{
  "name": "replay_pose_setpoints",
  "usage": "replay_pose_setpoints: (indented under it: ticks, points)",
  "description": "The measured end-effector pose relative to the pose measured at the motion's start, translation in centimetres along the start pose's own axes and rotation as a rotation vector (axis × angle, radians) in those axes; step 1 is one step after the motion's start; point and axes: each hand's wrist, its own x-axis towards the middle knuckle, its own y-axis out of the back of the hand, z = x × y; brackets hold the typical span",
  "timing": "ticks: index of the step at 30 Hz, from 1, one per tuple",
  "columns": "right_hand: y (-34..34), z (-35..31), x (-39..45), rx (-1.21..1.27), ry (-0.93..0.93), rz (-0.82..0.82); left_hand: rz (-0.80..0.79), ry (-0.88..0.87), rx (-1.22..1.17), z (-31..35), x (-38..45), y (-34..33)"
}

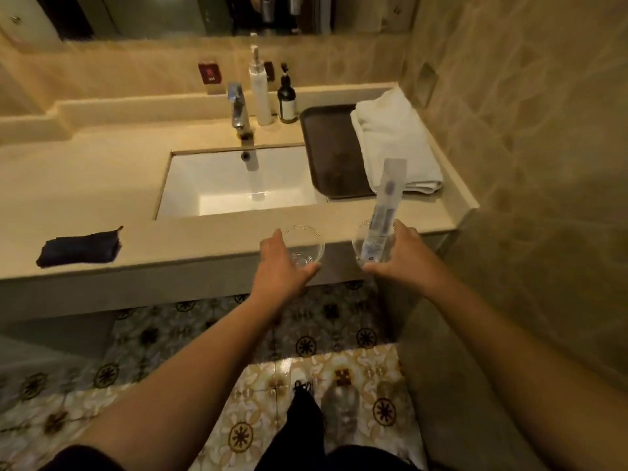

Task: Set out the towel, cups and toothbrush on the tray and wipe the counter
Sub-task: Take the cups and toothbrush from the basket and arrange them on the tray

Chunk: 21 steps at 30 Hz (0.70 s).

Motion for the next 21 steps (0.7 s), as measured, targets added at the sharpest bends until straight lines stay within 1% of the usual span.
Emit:
replay_pose_setpoints:
  ticks: [2,6,10,13,18,21]
  points:
    - [0.3,-0.4,4.2,-0.01,-0.001,0.003,0.031,-0.034,-0.01,0.3,4.4,-0.6]
    - [0.8,-1.0,13.3,-0.043,0.011,0.036,0.044,-0.026,0.013,1.2,14.8,-2.2]
    - [2.2,-2.0,22.4,-0.033,-0.064,0.042,0.009,-0.04,0.01,3.2,25.1,-2.9]
    - [3.5,-2.6,28.8,-0.005,-0.082,0.049,-0.02,-0.033,0.012,4.7,32.1,-2.9]
    - [4.9,-3.2,38.7,0.004,-0.065,0.044,-0.015,-0.044,-0.001,6.5,41.4,-3.9]
    - [5.1,-3.2,44.1,-0.032,-0.053,0.031,-0.001,0.002,-0.021,7.1,45.6,-5.2]
